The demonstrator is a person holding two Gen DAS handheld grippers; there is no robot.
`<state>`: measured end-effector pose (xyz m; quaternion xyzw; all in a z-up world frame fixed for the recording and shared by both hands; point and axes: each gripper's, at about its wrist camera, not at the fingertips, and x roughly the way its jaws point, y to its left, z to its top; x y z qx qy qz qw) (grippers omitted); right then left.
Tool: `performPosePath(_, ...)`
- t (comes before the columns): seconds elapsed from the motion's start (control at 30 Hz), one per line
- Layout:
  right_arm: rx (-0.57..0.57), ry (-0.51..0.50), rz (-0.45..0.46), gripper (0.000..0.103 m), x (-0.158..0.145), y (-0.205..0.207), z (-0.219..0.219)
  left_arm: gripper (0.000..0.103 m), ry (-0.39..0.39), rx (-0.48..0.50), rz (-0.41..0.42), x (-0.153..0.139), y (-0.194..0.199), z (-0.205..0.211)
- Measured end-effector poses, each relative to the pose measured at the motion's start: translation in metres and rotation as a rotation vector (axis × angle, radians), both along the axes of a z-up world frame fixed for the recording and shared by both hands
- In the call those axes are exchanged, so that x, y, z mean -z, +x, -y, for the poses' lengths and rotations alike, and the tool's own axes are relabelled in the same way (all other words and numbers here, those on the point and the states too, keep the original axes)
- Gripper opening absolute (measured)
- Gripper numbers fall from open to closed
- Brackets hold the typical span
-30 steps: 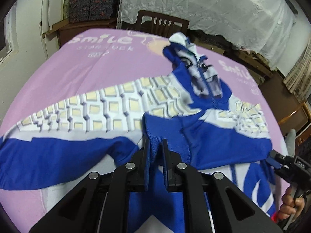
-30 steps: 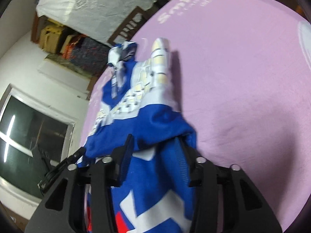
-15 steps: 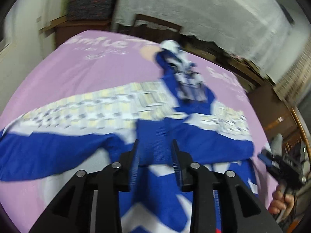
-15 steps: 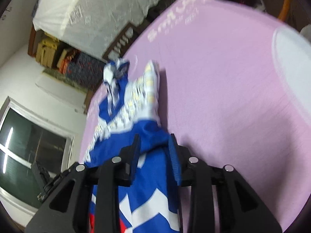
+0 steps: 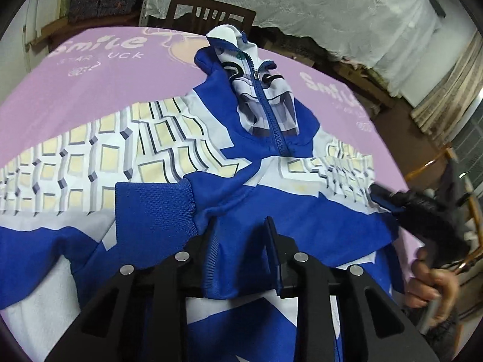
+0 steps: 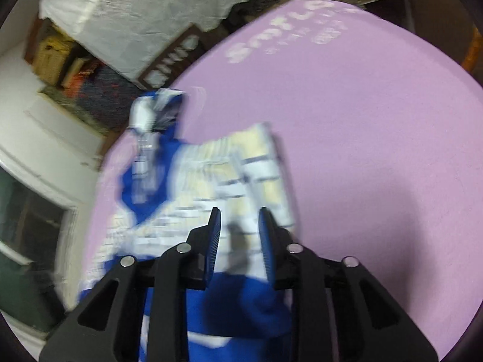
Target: Fold large clothes
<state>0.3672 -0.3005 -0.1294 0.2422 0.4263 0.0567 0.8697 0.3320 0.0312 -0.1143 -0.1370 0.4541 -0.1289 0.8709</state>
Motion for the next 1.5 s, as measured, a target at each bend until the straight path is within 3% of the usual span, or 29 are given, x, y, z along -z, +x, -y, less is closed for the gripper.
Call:
performPosePath(0.03, 0.010, -0.016, 0.005, 0.000, 0.003, 0.000, 0.007, 0.030, -0.019, 0.001, -0.001, 0.001, 0.000, -0.003)
performPosePath(0.1, 0.028, 0.008, 0.000, 0.000, 0.004, -0.001, 0.019, 0.029, -0.042, 0.001, -0.004, 0.001, 0.000, -0.007)
performPosePath(0.17, 0.038, 0.029, 0.014, 0.008, -0.003, -0.008, 0.023, 0.028, -0.063, -0.023, -0.013, -0.001, -0.002, -0.013)
performPosePath(0.27, -0.045, 0.038, 0.090, 0.013, -0.028, -0.024, 0.007, 0.030, -0.072, -0.051, 0.037, -0.019, -0.015, -0.022)
performPosePath(0.33, -0.099, 0.029, 0.125, 0.025, -0.039, -0.035, -0.009, 0.039, -0.059, -0.068, 0.067, -0.027, -0.021, -0.027)
performPosePath(0.37, -0.123, 0.011, 0.121, 0.031, -0.040, -0.041, -0.019, 0.039, -0.061, -0.069, 0.067, -0.027, -0.022, -0.028)
performPosePath(0.5, -0.152, -0.006, 0.018, 0.032, -0.014, -0.038, -0.035, 0.038, -0.049, -0.088, -0.001, -0.008, -0.013, -0.032)
performPosePath(0.57, -0.143, 0.011, -0.041, 0.025, 0.003, -0.032, -0.031, 0.038, -0.028, -0.086, 0.005, -0.005, -0.012, -0.030)
performPosePath(0.73, -0.137, 0.039, -0.027, 0.025, 0.002, -0.036, -0.028, 0.038, -0.016, -0.100, 0.004, -0.009, -0.017, -0.034)
performPosePath(0.9, -0.203, 0.013, 0.046, 0.036, -0.019, -0.047, -0.044, 0.047, 0.008, -0.198, 0.052, -0.033, -0.051, -0.067)
performPosePath(1.03, -0.231, -0.017, -0.046, 0.040, -0.001, -0.040, -0.057, 0.049, -0.018, -0.331, 0.063, -0.041, -0.100, -0.119)
performPosePath(1.2, -0.197, -0.028, -0.034, 0.040, -0.003, -0.044, -0.053, 0.050, -0.052, -0.519, 0.058, -0.042, -0.163, -0.189)
performPosePath(1.37, -0.198, 0.025, 0.043, 0.045, -0.029, -0.060, -0.049, 0.051, -0.087, -0.660, 0.039, -0.040, -0.203, -0.245)
performPosePath(1.5, -0.220, 0.030, 0.087, 0.048, -0.042, -0.072, -0.054, 0.051, -0.123, -0.719, 0.044, -0.037, -0.210, -0.267)
